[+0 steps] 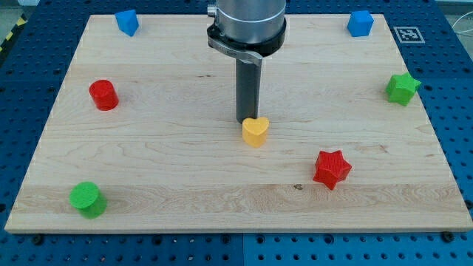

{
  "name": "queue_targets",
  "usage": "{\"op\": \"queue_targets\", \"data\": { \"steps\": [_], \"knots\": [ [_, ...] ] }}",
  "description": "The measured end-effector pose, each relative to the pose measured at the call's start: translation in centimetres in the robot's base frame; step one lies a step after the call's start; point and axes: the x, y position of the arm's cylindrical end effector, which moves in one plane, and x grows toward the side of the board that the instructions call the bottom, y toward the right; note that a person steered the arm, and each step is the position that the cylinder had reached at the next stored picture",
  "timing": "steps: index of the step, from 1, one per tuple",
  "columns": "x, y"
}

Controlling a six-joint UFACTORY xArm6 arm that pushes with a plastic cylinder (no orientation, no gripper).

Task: Slide yellow heart to the bottom center

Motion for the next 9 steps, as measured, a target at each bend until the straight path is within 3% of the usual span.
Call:
{"op": "queue_targets", "data": {
  "steps": [3, 6, 9],
  "knots": [
    [0.9, 3.5],
    [4.5, 2.7],
    [4.8, 0.3]
  ]
}}
